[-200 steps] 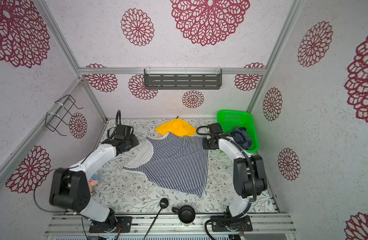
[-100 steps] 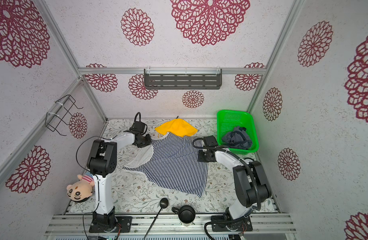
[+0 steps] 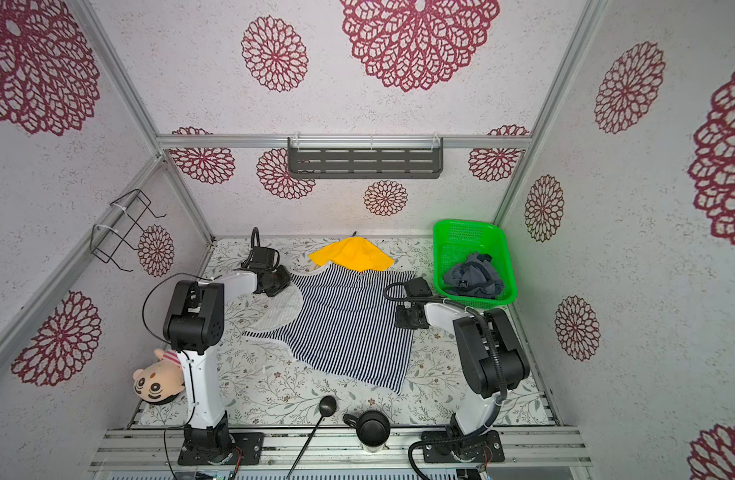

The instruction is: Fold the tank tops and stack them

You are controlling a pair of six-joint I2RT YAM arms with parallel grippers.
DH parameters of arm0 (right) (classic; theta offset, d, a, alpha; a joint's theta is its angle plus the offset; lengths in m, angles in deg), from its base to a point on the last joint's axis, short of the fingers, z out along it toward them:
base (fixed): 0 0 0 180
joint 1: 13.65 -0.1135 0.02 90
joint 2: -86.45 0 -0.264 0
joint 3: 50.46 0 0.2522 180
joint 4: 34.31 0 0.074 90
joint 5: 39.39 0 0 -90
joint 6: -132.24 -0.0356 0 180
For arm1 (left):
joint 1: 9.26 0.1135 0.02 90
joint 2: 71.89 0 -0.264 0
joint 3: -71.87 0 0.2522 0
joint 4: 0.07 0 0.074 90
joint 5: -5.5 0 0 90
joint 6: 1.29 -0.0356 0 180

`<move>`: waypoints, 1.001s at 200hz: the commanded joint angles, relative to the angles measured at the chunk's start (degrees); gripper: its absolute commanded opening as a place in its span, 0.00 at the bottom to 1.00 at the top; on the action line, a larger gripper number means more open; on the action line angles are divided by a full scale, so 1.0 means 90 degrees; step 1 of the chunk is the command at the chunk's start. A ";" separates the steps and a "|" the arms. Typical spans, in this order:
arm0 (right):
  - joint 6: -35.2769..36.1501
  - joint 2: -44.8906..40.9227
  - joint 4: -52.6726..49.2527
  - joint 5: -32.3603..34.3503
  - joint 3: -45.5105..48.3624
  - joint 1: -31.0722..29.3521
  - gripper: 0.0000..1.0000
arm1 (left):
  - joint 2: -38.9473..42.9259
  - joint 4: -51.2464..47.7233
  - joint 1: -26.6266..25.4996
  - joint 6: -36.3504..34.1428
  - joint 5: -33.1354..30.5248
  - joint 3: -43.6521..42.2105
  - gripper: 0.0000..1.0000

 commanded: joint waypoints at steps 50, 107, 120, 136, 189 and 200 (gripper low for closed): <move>0.0587 0.0876 -0.0502 0.0392 -0.0990 0.0392 0.00 | 0.1359 0.0683 0.0342 0.0889 -0.0827 -0.2968 0.00; 0.1025 0.0966 -0.1294 0.0409 -0.2246 0.0458 0.02 | 0.1796 0.0553 0.0371 0.0597 -0.0841 -0.2627 0.30; 0.1063 0.0641 -0.1558 0.0392 -0.2256 0.0460 0.10 | 0.1928 0.0257 0.0371 0.0376 -0.0811 -0.2210 0.54; 0.1009 0.0097 -0.1803 0.0273 -0.2008 0.0458 0.20 | 0.2311 -0.0231 0.0348 0.0046 -0.0858 -0.1854 0.73; 0.0263 -0.1836 -0.2481 0.0008 -0.0150 0.0145 0.23 | 0.4514 -0.1574 -0.0515 -0.0095 -0.0819 -0.3281 0.62; 0.0109 -0.2115 -0.2659 0.0055 0.0177 0.0077 0.19 | 0.4852 -0.1641 -0.0715 0.0144 -0.0640 -0.3762 0.52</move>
